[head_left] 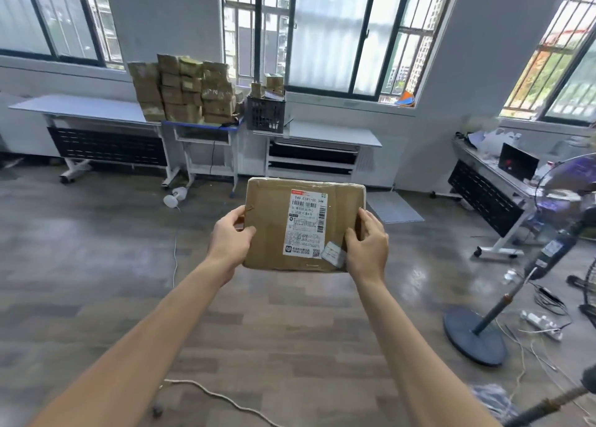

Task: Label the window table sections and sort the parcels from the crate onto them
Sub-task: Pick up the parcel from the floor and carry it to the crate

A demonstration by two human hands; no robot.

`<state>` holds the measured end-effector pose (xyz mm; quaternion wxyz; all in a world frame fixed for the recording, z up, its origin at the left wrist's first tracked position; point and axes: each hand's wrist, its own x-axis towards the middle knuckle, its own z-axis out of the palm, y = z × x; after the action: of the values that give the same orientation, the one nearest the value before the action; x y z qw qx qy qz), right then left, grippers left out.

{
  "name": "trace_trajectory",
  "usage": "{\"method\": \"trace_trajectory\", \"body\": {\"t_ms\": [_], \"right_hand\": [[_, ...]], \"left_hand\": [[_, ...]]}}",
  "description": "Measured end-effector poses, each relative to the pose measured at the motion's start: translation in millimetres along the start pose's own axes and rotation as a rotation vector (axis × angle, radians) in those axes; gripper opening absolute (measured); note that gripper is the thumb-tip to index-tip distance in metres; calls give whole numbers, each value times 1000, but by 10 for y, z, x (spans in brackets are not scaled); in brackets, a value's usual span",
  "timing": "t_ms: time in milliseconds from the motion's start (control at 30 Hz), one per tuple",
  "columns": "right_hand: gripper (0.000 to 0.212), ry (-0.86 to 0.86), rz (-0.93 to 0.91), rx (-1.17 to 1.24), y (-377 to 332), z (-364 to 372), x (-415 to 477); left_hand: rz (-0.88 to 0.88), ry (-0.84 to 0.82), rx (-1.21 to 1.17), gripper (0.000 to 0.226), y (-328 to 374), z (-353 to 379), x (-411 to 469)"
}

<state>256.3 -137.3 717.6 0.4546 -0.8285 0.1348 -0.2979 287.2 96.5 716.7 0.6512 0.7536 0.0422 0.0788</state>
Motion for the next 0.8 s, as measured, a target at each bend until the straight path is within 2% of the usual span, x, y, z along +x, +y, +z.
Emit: {"method": "trace_trajectory", "body": {"t_ms": [500, 800], "right_hand": [[52, -55, -57, 129, 198, 731, 2434], [47, -61, -103, 118, 279, 1438, 3727]], "left_hand": [[67, 37, 89, 49, 565, 1066, 2119], [111, 70, 15, 46, 674, 1538, 3529]]}}
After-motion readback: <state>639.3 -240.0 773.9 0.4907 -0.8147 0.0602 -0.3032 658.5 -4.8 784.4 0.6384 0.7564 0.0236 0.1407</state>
